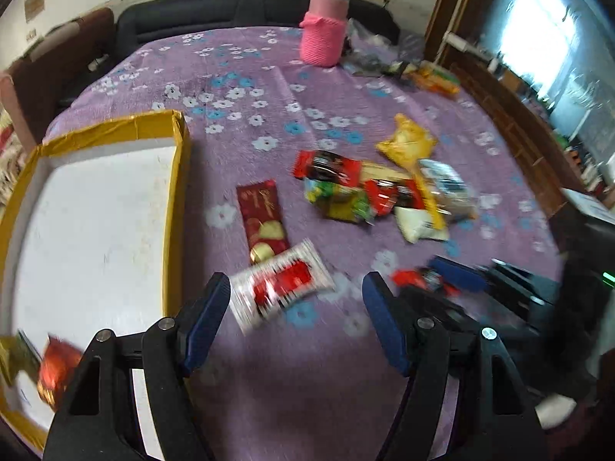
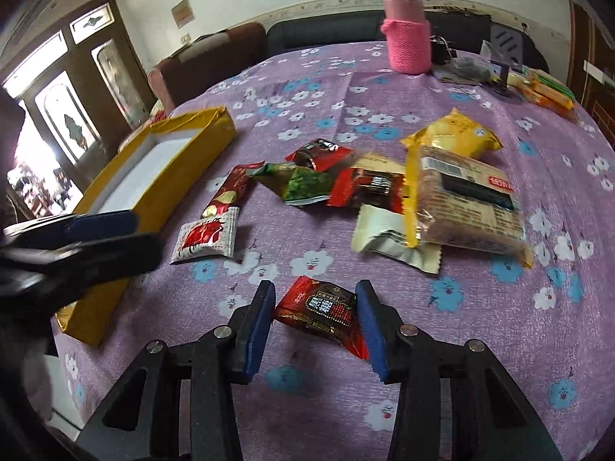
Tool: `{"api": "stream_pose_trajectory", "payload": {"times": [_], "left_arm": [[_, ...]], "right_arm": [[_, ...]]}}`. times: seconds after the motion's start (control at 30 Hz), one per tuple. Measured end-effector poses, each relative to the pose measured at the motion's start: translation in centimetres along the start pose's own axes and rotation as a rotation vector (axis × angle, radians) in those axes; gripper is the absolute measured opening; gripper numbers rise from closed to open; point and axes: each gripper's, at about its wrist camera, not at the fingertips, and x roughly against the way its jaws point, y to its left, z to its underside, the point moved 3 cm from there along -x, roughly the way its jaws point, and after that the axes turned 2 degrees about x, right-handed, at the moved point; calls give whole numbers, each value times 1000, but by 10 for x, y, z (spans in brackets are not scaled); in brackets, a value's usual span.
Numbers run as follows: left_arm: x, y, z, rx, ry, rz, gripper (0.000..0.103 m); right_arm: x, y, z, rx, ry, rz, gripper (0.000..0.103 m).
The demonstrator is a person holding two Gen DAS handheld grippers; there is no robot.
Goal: Organize snacks
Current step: 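Move the right gripper back to the pile and grasp a red wrapped candy, then grasp the white-red sachet with left gripper while right holds the red candy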
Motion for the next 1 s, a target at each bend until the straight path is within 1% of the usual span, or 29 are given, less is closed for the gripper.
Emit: {"api": "stream_pose_trajectory", "payload": {"times": [0.07,0.1,0.13,0.17,0.2,0.23,0.27,0.3,0.37,0.43,0.5,0.57,0.6,0.63,0.7,0.73,0.77,0.83,0.9,0.93,0.97,1.0], "left_arm": [[-17,0,-2,-21,30,-54,71],[-23,-2,1,-34,62,-51,70],[-28,-3,4,-45,83,-45,60],[-30,-6,9,-70,92,-56,60],[-27,-9,12,-93,80,-59,48],[-23,-12,15,-104,82,-38,41],[-19,-15,19,-110,85,-21,38],[-14,-17,23,-121,92,-1,30],[-6,-19,32,-141,97,23,30],[-1,-22,36,-169,79,24,30],[3,-27,33,-210,31,11,30],[5,-31,30,-279,-5,-27,33],[3,-33,29,-318,-8,-49,38],[-2,-37,27,-359,-8,-65,46],[-15,-42,22,-434,5,-86,58],[-21,-42,22,-462,15,-99,58],[-30,-42,21,-479,39,-104,58],[-40,-42,21,-484,93,-88,58],[-39,-44,20,-493,106,-73,56],[-39,-43,19,-476,125,-44,43],[-37,-42,20,-447,146,6,36],[-36,-42,20,-430,158,28,30]], "right_arm": [[1,-3,0,-12,-8,-18,45],[2,-4,0,-15,-11,-23,45],[2,-5,1,-17,-12,-29,45],[3,-6,2,-19,-13,-35,45],[2,-6,2,-24,-13,-42,45],[2,-8,2,-31,-11,-50,46],[2,-8,2,-36,-10,-56,46],[2,-9,2,-39,-9,-59,47],[3,-9,3,-38,-3,-61,48],[3,-7,4,-32,4,-62,51],[4,-6,6,-23,9,-67,53],[5,-5,7,-12,12,-67,58],[6,-3,9,-2,15,-66,60],[6,-2,9,6,16,-68,62],[5,-1,10,21,22,-64,62],[5,0,10,23,23,-60,62],[4,0,9,27,24,-56,62],[3,1,9,33,25,-54,62],[2,1,9,37,28,-50,62],[2,1,9,39,29,-47,62],[2,1,9,41,30,-46,62],[2,1,9,44,30,-46,61]]}}
